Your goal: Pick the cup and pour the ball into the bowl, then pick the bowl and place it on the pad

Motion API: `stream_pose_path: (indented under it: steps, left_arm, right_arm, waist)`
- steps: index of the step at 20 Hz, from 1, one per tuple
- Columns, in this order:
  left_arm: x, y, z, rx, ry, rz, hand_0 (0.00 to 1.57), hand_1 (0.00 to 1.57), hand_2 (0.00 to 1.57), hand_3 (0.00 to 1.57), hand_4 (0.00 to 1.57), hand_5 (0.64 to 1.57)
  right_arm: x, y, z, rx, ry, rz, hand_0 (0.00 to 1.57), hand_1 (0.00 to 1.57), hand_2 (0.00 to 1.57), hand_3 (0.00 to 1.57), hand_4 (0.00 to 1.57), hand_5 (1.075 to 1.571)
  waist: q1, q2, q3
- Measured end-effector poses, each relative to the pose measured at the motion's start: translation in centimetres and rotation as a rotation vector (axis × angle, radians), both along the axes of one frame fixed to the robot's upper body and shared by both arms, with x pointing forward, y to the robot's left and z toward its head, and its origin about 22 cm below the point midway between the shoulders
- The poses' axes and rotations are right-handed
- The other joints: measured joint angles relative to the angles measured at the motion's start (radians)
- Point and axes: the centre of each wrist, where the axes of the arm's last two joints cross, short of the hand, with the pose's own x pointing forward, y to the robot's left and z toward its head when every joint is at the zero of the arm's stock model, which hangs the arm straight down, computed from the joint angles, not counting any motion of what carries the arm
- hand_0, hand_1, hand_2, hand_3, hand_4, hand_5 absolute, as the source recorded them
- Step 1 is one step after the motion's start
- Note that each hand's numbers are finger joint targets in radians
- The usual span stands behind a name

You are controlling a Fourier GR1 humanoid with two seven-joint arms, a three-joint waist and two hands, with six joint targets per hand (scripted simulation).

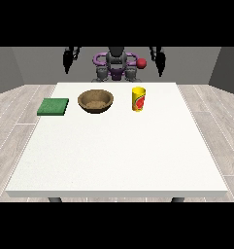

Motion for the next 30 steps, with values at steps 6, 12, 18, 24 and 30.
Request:
stream_pose_path:
  steps: [6,12,18,24,30]
  left_arm:
    - [0.3,0.5,2.4,0.031,-0.029,-0.011,0.00,0.00,0.00,0.00,0.00,1.570]
    - [4.0,-1.9,6.0,-0.178,-0.171,-0.023,0.00,0.00,0.00,0.00,0.00,1.570]
    - [6.7,-1.4,9.0,-0.217,-0.255,-0.027,0.00,0.00,0.00,0.00,0.00,1.565]
    - [8.8,-1.7,9.9,-0.195,-0.353,-0.038,0.00,0.00,0.00,0.00,0.00,1.555]
    - [8.7,-3.4,6.9,-0.171,-0.417,-0.057,0.00,0.00,0.00,0.00,0.00,1.546]
  right_arm:
    - [0.1,-0.6,2.1,-0.021,-0.009,0.006,0.00,0.00,0.33,0.49,0.85,1.565]
    - [1.6,8.3,5.6,0.209,-0.121,0.089,0.00,0.00,0.26,0.42,0.84,1.567]
    - [1.8,12.2,9.4,0.249,-0.194,0.100,0.00,0.00,0.38,0.52,0.81,1.564]
    - [2.9,13.7,11.3,0.226,-0.289,0.111,0.00,0.00,0.42,0.77,0.77,1.569]
    - [5.4,11.7,12.4,0.166,-0.364,0.070,0.00,0.00,0.37,0.68,0.69,1.569]
  waist:
    - [-0.005,-0.184,0.0053]
    - [-0.023,-0.129,0.0061]
    - [-0.030,-0.058,0.0066]
    - [-0.042,0.069,0.0069]
    - [-0.031,0.182,0.0069]
